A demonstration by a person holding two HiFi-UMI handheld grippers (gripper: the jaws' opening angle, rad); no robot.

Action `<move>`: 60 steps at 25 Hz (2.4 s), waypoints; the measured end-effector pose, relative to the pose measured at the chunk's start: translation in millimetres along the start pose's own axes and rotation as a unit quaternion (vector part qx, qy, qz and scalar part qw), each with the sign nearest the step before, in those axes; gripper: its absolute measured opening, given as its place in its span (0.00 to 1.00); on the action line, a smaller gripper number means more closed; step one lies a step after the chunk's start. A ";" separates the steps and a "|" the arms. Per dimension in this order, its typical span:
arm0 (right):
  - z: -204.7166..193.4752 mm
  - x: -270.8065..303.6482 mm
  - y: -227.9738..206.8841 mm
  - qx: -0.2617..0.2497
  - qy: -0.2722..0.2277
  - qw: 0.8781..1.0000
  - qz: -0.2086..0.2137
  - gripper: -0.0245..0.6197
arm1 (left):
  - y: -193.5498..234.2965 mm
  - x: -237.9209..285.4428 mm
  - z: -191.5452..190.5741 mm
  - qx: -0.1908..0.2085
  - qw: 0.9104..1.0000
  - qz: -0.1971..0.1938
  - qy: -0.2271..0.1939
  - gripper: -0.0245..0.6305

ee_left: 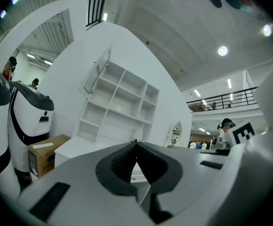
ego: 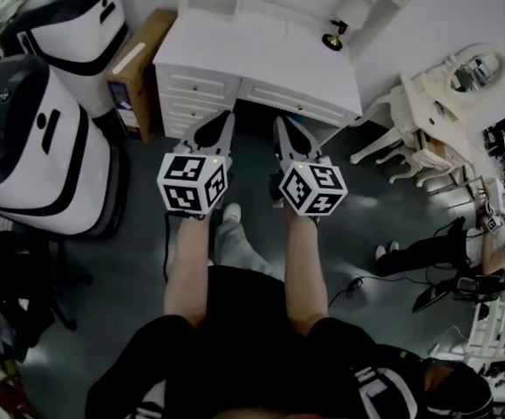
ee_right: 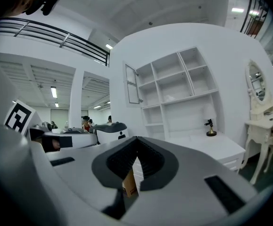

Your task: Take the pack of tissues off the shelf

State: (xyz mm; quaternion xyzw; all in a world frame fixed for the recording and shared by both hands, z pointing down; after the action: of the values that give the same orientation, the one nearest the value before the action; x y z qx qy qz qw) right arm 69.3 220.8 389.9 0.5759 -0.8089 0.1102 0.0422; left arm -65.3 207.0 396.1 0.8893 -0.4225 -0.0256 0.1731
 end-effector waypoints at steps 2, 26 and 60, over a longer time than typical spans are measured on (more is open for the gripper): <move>-1.7 11.5 -2.1 0.004 0.004 1.000 0.007 0.07 | 8.8 6.2 -1.1 -0.002 1.000 0.009 0.003 0.05; 34.1 152.8 -82.0 0.038 -0.003 0.999 0.028 0.07 | 83.3 142.8 19.7 0.016 0.998 0.061 0.023 0.05; 87.2 237.7 -272.5 0.044 -0.014 0.999 0.009 0.07 | 56.1 353.6 57.3 0.047 0.998 0.025 0.020 0.05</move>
State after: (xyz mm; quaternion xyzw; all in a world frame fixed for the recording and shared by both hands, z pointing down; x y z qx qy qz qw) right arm 251.7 -103.3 386.8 0.5711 -0.8092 0.1379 0.0042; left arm 108.9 -111.0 396.4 0.8859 -0.4419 0.0167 0.1402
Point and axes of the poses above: the fingertips, and each gripper's own axes: x forward along the fingers, y to its left, z out of its top, the point moved 3 cm from there along -x, backward along the fingers, and after that the axes turned 6 degrees about y, right-handed, at the moved point
